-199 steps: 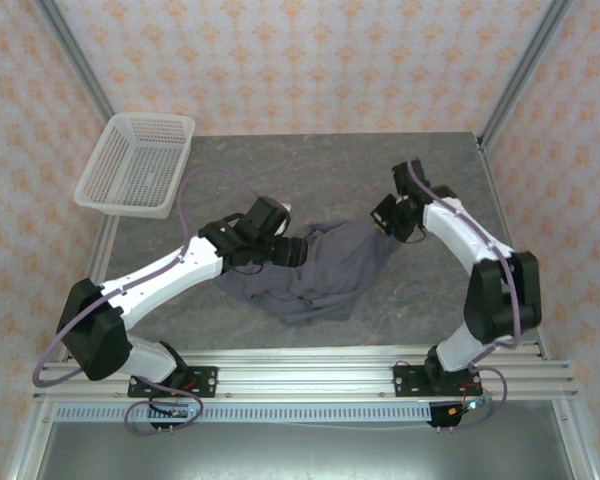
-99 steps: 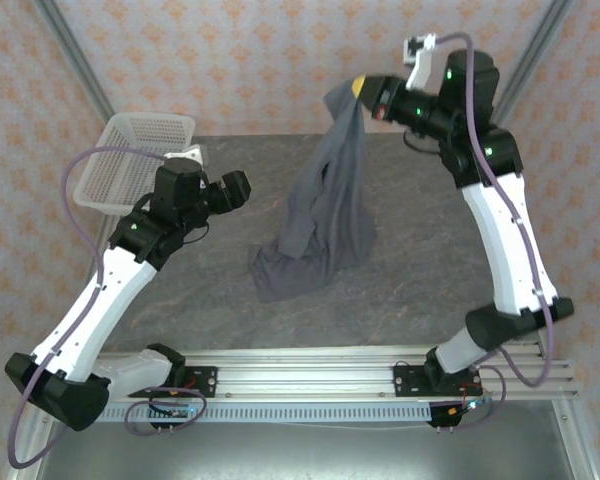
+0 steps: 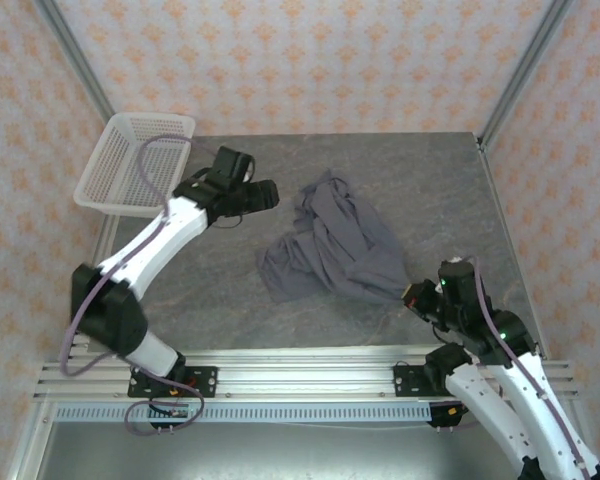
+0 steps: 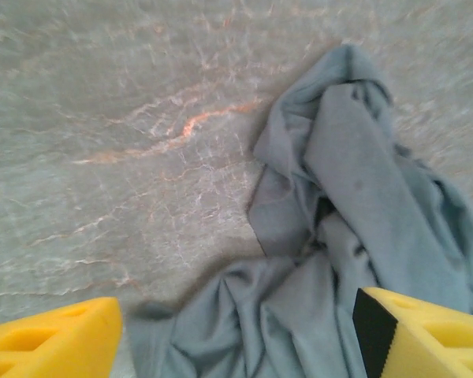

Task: Fold the inside-out t-shirt

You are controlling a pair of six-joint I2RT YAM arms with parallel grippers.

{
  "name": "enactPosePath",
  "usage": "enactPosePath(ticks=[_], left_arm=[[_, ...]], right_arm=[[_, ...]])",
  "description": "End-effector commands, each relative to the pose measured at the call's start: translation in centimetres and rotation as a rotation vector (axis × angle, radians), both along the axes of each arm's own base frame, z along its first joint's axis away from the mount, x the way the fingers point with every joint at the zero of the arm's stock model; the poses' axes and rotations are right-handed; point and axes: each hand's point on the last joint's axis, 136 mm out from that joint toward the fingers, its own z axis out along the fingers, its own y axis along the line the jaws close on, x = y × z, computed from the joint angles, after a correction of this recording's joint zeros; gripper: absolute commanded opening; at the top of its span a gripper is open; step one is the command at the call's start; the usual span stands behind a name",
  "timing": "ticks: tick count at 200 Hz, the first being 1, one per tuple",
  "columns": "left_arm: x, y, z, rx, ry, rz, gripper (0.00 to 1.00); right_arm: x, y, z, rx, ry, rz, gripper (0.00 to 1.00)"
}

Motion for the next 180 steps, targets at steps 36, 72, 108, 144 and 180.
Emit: enactPosePath(ticks=[36,72,108,144,180], left_arm=[[8.2,-6.9,-5.7,0.084,0.036,-0.053,0.77],[13.8,-10.7,-10.5,0.084,0.059,-0.122,0.74],[16.2,-11.5,-15.2,0.177,0.088,-0.192,0.74],[16.5,-10.8,-16.0,0.172,0.099,-0.180,0.00],[18.0,-7.4,-0.4,0.011,-0.127,-0.098,0.00]], right_arm=[[-0.1,-1.9,-1.6,-0.172,0.182,-0.044,0.00],[0.6,-0.9,-1.5,-0.109,0.138,-0.038,0.00],[1.1,-0.2,-1.4,-0.077,0.124,-0.025,0.00],[2.2,0.2,0.1,-0.074,0.082,-0.016,0.00],[4.6,-3.2,3.7,-0.244,-0.055,-0.137,0.00]])
